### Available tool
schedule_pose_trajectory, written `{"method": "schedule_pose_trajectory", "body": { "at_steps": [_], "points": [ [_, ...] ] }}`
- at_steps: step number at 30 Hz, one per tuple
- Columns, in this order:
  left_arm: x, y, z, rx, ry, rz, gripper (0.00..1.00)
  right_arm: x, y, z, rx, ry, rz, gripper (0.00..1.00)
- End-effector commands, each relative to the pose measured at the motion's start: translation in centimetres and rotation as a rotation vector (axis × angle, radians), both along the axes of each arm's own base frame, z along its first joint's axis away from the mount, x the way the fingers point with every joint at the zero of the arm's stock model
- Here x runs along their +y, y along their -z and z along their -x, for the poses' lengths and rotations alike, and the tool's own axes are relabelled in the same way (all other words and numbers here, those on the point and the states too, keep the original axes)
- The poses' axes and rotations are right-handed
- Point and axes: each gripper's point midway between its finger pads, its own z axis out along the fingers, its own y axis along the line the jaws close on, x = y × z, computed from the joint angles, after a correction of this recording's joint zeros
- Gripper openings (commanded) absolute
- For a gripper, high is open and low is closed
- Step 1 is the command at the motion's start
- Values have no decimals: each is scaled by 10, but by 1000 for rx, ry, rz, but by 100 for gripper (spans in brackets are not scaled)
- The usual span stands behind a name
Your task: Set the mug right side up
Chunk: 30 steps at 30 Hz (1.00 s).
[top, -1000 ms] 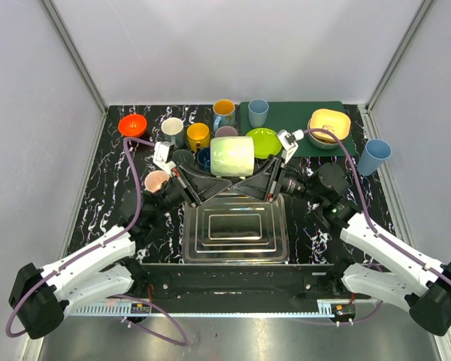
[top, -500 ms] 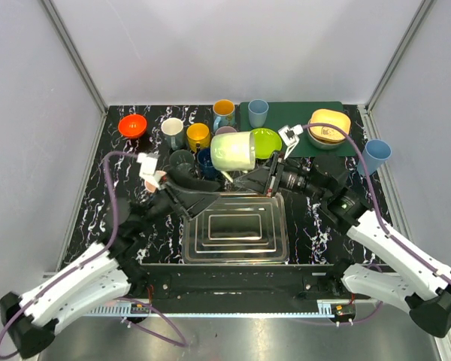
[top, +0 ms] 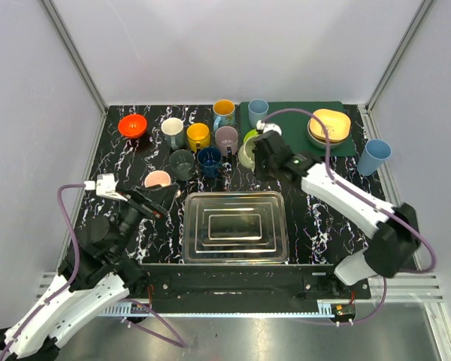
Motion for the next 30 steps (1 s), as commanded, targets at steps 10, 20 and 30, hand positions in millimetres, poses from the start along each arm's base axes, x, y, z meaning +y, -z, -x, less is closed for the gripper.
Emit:
{"method": "schedule_pose_trajectory", "body": {
  "at_steps": [10, 20, 30],
  "points": [
    [25, 31, -6, 106, -121, -160, 94, 19, 76, -55, 70, -4, 232, 0],
    [28, 47, -5, 145, -129, -198, 93, 33, 111, -76, 130, -6, 249, 0],
    [31, 50, -5, 151, -138, -217, 95, 33, 116, -66, 179, -15, 227, 56]
  ]
}}
